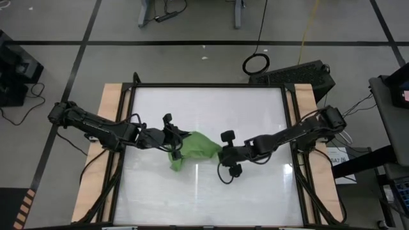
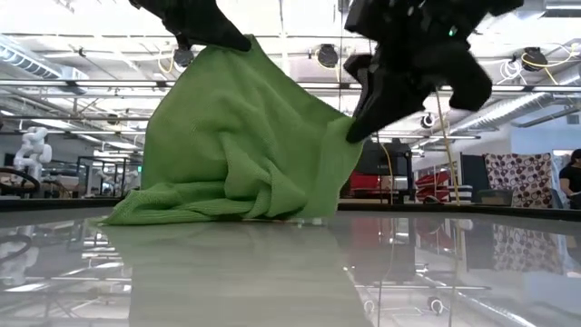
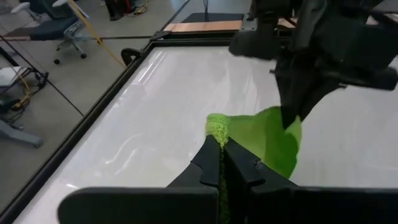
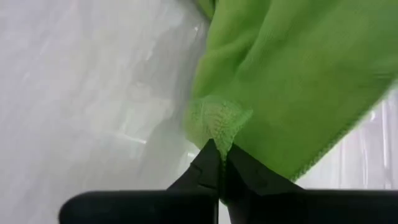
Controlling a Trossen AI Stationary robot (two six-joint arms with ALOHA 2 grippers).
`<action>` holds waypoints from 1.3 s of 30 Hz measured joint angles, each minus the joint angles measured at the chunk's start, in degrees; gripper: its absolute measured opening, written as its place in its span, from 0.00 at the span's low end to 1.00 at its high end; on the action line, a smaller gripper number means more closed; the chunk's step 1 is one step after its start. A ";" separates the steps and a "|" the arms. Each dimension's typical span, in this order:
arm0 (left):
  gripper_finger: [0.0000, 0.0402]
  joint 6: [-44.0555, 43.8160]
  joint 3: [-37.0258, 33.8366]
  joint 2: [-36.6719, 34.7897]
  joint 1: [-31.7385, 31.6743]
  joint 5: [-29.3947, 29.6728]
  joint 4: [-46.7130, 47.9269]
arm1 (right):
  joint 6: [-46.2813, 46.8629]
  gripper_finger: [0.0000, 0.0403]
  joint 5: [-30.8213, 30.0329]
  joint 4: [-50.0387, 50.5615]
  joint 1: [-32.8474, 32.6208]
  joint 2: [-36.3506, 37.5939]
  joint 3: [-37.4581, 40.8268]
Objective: Roll towel
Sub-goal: Roll the green microfiber cloth
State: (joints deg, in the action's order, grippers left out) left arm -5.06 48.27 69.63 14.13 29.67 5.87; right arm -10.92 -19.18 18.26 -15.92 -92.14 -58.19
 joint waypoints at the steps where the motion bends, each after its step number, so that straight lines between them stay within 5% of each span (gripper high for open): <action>1: 0.00 0.00 0.00 0.00 0.00 0.00 0.12 | -0.06 0.00 -0.02 -0.04 0.01 0.67 0.00; 26: 0.00 1.80 2.23 0.00 0.52 0.88 -0.50 | -6.40 0.00 -0.01 2.15 -0.46 5.13 -0.14; 39: 0.00 19.89 17.96 -0.06 -1.87 13.94 6.53 | -17.52 0.00 -5.82 5.48 3.05 28.57 -2.08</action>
State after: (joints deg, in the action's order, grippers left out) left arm 14.83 66.23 69.56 12.26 43.61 12.40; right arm -28.44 -25.00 23.74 -12.87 -63.57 -60.27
